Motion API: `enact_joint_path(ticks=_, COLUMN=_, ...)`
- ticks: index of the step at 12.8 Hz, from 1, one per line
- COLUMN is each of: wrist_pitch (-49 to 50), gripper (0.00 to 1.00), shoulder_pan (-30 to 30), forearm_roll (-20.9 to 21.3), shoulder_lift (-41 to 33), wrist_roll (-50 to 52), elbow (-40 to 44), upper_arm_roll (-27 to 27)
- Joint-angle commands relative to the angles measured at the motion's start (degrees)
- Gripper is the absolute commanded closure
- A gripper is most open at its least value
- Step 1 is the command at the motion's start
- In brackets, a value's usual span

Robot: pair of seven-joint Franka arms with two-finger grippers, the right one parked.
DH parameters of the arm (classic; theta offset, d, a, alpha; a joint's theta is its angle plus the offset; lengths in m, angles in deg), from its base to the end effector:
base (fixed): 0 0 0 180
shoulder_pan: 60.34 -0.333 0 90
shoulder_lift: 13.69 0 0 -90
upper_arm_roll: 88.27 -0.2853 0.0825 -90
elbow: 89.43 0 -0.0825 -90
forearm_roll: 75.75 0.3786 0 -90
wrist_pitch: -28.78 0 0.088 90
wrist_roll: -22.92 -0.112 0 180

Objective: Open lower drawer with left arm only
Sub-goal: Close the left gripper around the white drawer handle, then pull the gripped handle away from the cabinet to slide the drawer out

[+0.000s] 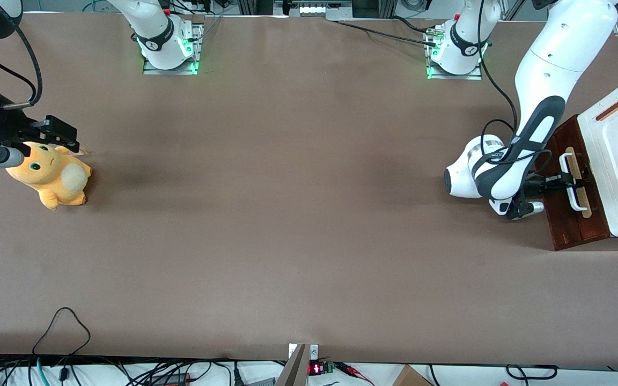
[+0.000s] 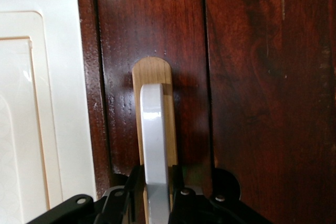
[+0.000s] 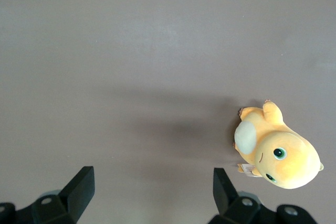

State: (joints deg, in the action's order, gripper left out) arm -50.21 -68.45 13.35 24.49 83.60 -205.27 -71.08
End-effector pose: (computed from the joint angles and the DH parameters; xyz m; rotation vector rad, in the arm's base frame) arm 0.5185 0.0419 0.1339 -1.5899 0.0348 0.0408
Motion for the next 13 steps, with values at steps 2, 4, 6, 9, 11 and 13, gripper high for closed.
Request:
enact_joint_path(ticks=2, wrist_pitch=0.41, gripper=0.83, shoulder_pan=-0.41, forearm_roll=2.31, shoulder_lift=0.93, wrist_roll=0.23, elbow=1.23, upper_arm_roll=0.13)
enact_joint_path(ticks=4, wrist_pitch=0.50, gripper=0.86, shoulder_pan=-0.41, forearm_roll=2.31, shoulder_lift=0.84, wrist_roll=0.40, elbow=1.23, upper_arm_roll=0.22)
enact_joint_path(ticks=6, wrist_pitch=0.59, gripper=0.89, shoulder_pan=-0.41, forearm_roll=2.31, shoulder_lift=0.84, wrist_roll=0.40, elbow=1.50, upper_arm_roll=0.22)
enact_joint_path(ticks=9, wrist_pitch=0.59, gripper=0.93, shoulder_pan=-0.06, forearm_roll=2.31, shoulder_lift=0.84, wrist_roll=0.49, elbow=1.50, upper_arm_roll=0.30)
enact_joint_path(ticks=11, wrist_pitch=1.02, gripper=0.95, shoulder_pan=1.95, forearm_roll=2.31, shoulder_lift=0.84, wrist_roll=1.01, elbow=1.50, upper_arm_roll=0.30)
enact_joint_path(ticks=13, wrist_pitch=1.55, gripper=0.96, shoulder_pan=4.23, forearm_roll=2.05, shoulder_lift=1.10, wrist_roll=1.45, elbow=1.50, upper_arm_roll=0.65)
